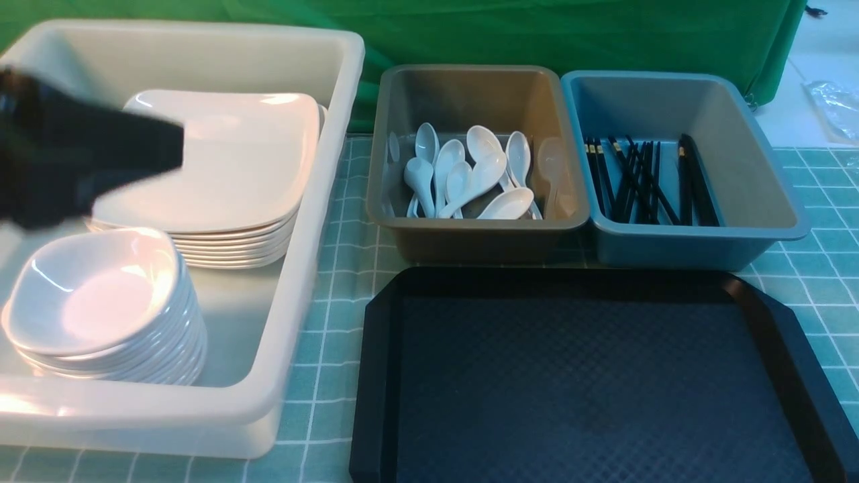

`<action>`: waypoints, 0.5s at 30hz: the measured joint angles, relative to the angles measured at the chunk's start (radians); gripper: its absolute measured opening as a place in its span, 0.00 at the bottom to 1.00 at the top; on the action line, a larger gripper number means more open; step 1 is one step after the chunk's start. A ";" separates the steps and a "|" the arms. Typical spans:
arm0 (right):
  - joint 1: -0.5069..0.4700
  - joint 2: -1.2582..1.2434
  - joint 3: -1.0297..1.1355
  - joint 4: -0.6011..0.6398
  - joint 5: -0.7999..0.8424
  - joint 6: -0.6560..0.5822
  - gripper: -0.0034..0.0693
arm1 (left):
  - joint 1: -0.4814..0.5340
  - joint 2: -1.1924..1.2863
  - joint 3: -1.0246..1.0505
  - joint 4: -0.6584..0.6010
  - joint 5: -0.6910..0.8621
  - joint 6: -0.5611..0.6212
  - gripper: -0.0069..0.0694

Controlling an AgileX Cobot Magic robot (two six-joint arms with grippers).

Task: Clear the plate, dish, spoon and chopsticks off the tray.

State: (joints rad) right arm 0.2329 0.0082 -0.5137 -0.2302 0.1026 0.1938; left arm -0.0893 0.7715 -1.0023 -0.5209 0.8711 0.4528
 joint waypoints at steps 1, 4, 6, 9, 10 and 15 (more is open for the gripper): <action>0.000 0.000 0.000 0.000 0.000 0.000 0.14 | 0.000 -0.017 0.014 0.031 -0.008 -0.027 0.10; 0.000 0.000 0.000 0.000 0.000 0.000 0.15 | 0.000 -0.077 0.052 0.177 -0.006 -0.179 0.10; 0.000 0.000 0.000 0.000 0.000 0.000 0.16 | 0.000 -0.085 0.054 0.278 0.012 -0.280 0.10; 0.000 0.000 0.000 -0.001 0.000 0.000 0.17 | 0.000 -0.052 0.031 0.496 0.057 -0.485 0.10; 0.000 0.000 0.000 -0.001 0.000 0.000 0.17 | 0.000 -0.030 0.021 0.557 0.072 -0.526 0.10; 0.000 0.000 0.000 -0.001 0.000 0.000 0.19 | 0.000 0.184 -0.065 0.696 0.130 -0.613 0.10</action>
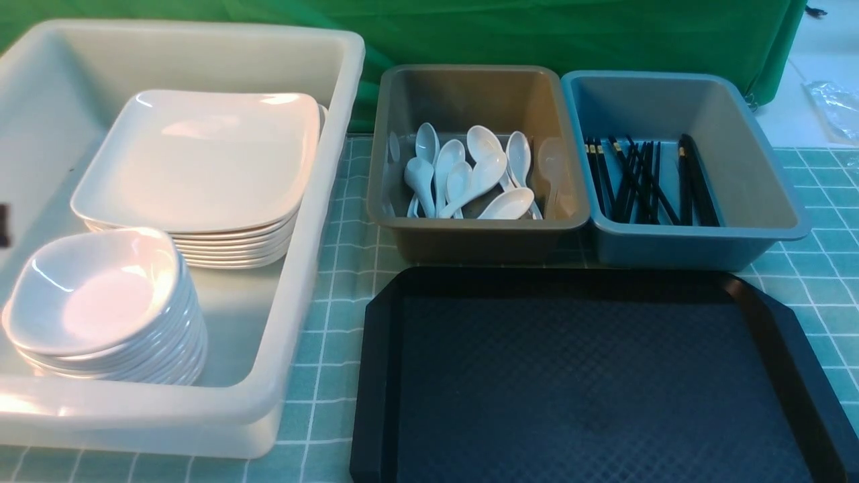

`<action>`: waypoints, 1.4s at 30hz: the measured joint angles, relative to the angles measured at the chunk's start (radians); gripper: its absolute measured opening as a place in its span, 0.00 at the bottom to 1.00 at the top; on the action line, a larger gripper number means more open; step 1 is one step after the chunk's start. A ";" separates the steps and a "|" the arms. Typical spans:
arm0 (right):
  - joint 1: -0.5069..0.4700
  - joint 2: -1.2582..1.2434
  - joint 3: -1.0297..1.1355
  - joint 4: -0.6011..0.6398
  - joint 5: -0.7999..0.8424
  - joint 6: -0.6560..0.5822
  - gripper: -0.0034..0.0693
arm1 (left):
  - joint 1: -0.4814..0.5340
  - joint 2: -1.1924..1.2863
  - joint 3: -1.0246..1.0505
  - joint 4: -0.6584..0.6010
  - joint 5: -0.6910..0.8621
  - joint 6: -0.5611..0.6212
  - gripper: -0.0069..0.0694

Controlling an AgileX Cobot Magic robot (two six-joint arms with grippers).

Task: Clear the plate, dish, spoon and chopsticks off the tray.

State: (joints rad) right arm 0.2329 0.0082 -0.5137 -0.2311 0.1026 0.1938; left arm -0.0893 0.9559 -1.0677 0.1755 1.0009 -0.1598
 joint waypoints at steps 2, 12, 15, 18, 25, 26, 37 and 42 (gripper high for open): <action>0.000 0.000 0.000 0.000 0.000 0.000 0.20 | 0.000 0.127 -0.045 0.003 -0.009 -0.006 0.10; 0.000 0.000 0.000 0.000 0.000 0.000 0.25 | 0.306 0.468 -0.232 -0.340 -0.126 0.193 0.10; 0.000 0.000 0.000 0.000 0.000 0.000 0.26 | 0.382 0.546 -0.237 -0.366 -0.154 0.215 0.10; 0.000 0.000 0.000 0.000 0.000 0.000 0.27 | 0.426 0.655 -0.238 -0.368 -0.177 0.224 0.10; 0.000 0.000 0.000 0.000 0.000 0.000 0.29 | 0.432 0.842 -0.238 -0.380 -0.323 0.231 0.10; 0.000 0.000 0.000 0.000 0.000 0.000 0.29 | 0.432 0.853 -0.238 -0.380 -0.345 0.232 0.10; 0.000 0.000 0.000 0.000 0.000 0.000 0.33 | 0.434 0.968 -0.299 -0.557 -0.429 0.363 0.10; 0.000 0.000 0.000 0.000 0.000 0.000 0.34 | 0.439 0.985 -0.379 -0.596 -0.413 0.446 0.10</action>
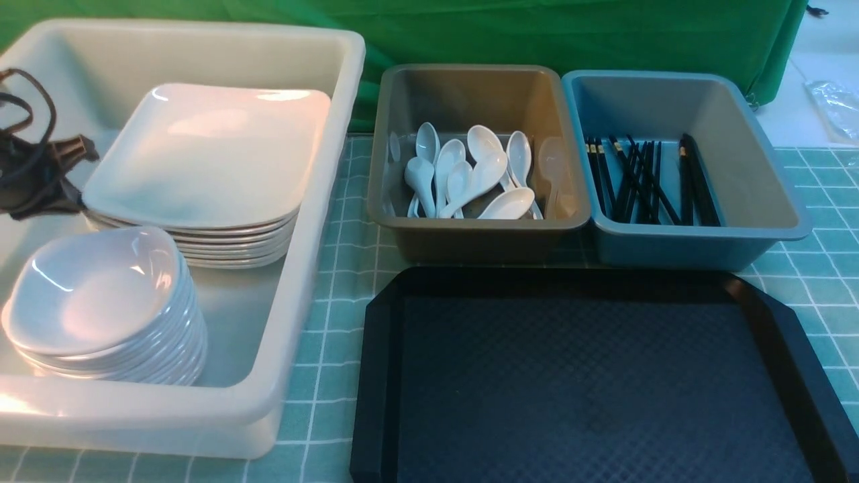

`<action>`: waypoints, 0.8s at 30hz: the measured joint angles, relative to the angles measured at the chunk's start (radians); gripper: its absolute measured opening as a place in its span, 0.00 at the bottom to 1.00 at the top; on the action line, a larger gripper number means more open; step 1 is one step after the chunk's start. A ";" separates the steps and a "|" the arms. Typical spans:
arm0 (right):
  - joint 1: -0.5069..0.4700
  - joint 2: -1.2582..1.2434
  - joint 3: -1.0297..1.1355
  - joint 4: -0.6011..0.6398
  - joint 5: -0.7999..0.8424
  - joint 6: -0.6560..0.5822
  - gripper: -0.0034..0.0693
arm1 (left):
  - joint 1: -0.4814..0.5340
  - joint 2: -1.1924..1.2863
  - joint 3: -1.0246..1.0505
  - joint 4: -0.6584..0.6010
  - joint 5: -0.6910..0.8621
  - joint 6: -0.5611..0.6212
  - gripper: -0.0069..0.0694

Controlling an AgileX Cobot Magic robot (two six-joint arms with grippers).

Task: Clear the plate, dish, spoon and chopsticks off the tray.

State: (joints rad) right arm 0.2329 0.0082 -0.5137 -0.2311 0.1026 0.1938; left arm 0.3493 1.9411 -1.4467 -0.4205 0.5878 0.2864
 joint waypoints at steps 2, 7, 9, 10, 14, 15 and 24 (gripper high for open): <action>0.000 0.000 0.000 0.000 0.000 0.000 0.34 | -0.001 0.000 -0.031 0.024 0.040 -0.004 0.10; 0.000 0.000 0.000 0.000 0.000 0.000 0.35 | -0.001 -0.026 -0.070 0.105 0.191 -0.044 0.10; 0.000 0.000 0.000 0.000 0.000 0.000 0.35 | -0.006 -0.063 -0.070 0.107 0.253 -0.033 0.10; 0.000 0.000 0.000 0.000 0.000 0.000 0.35 | -0.017 -0.107 -0.063 0.093 0.271 -0.010 0.10; 0.000 0.000 0.000 0.000 0.000 0.000 0.37 | -0.077 -0.281 0.000 0.052 0.261 0.059 0.10; 0.000 0.000 0.000 0.000 0.000 0.000 0.37 | -0.100 -0.347 0.035 0.037 0.245 0.066 0.10; 0.000 0.000 0.000 0.000 0.000 0.000 0.37 | -0.283 -0.977 0.378 -0.175 0.172 0.154 0.10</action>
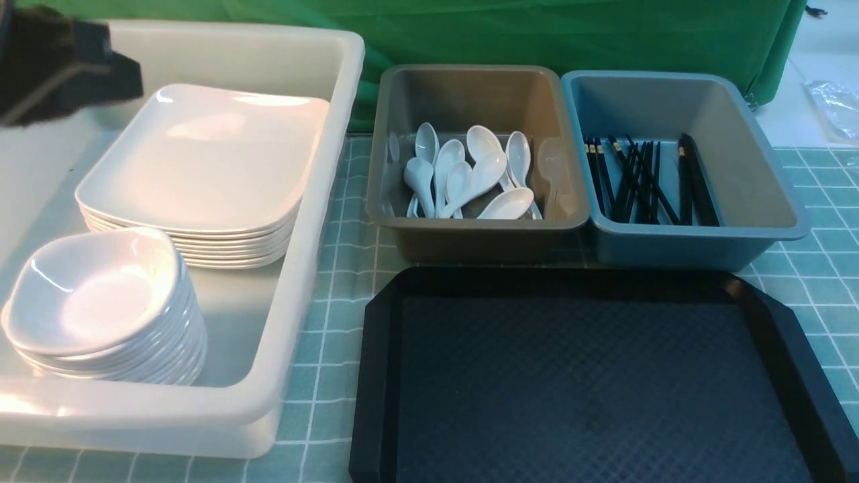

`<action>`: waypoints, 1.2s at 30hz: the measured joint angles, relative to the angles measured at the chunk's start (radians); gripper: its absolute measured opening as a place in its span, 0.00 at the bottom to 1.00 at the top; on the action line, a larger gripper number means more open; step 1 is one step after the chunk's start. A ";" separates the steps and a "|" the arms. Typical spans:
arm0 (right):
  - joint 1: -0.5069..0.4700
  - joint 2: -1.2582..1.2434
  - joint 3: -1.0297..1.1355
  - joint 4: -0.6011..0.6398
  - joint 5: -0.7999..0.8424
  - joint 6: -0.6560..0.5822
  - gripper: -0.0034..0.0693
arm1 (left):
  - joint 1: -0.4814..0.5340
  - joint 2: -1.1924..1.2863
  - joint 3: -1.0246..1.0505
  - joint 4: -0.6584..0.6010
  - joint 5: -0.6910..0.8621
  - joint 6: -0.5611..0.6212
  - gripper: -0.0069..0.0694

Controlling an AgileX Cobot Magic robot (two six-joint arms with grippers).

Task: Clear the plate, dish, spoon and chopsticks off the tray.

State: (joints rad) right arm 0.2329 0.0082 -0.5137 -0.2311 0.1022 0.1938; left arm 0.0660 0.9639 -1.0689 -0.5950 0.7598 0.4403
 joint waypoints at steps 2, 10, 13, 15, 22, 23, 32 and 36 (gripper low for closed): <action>0.000 0.000 0.000 0.000 0.000 0.000 0.37 | -0.006 -0.118 0.076 -0.009 -0.034 -0.015 0.10; 0.000 0.000 0.000 0.000 0.000 0.000 0.37 | -0.006 -0.419 0.192 0.008 -0.031 -0.073 0.10; 0.000 0.000 0.000 0.000 -0.001 0.000 0.37 | -0.006 -0.512 0.197 0.025 -0.025 -0.064 0.11; 0.000 0.000 0.000 0.000 -0.001 0.000 0.38 | -0.006 -0.578 0.197 0.032 -0.021 -0.039 0.11; 0.000 0.000 0.000 0.000 -0.001 0.000 0.38 | -0.006 -0.667 0.203 0.059 -0.007 -0.023 0.11; 0.000 0.000 0.000 0.000 -0.001 0.000 0.38 | -0.006 -0.668 0.209 0.067 -0.009 -0.023 0.11; 0.000 0.000 0.000 0.000 -0.001 0.000 0.38 | 0.043 -0.769 0.519 0.330 -0.343 -0.285 0.11; 0.000 0.000 0.000 0.000 -0.001 0.000 0.38 | 0.069 -0.888 0.795 0.444 -0.537 -0.363 0.11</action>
State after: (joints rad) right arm 0.2329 0.0082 -0.5137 -0.2311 0.1011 0.1938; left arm 0.1353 0.0760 -0.2743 -0.1509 0.2228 0.0775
